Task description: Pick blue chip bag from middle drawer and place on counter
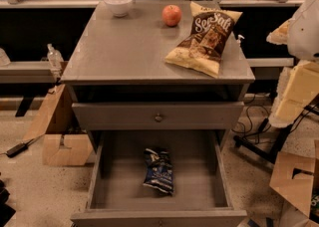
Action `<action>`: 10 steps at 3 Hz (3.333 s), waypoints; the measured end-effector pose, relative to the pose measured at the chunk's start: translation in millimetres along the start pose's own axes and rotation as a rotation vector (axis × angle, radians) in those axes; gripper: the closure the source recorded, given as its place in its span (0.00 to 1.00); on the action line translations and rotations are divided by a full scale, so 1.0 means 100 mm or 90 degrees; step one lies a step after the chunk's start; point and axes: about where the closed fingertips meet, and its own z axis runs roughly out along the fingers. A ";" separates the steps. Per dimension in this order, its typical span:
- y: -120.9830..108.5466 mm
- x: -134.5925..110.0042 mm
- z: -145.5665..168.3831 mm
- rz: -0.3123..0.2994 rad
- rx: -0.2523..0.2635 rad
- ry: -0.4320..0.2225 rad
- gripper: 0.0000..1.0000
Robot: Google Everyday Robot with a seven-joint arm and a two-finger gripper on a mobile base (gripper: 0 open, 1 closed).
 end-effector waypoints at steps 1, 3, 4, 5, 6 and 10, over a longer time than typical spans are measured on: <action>0.00 0.00 0.00 0.000 0.000 0.000 0.00; 0.42 -0.02 1.01 -0.025 -0.042 -0.109 0.00; 0.69 0.00 1.76 -0.017 -0.072 -0.179 0.00; 0.63 0.00 2.30 0.012 -0.043 -0.219 0.00; 0.43 -0.04 2.31 0.021 0.005 -0.228 0.00; 0.35 -0.30 4.60 0.164 -0.009 -0.377 0.00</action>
Offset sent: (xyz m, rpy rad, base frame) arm 0.0299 0.0427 -0.1121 0.1496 -0.1111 0.1152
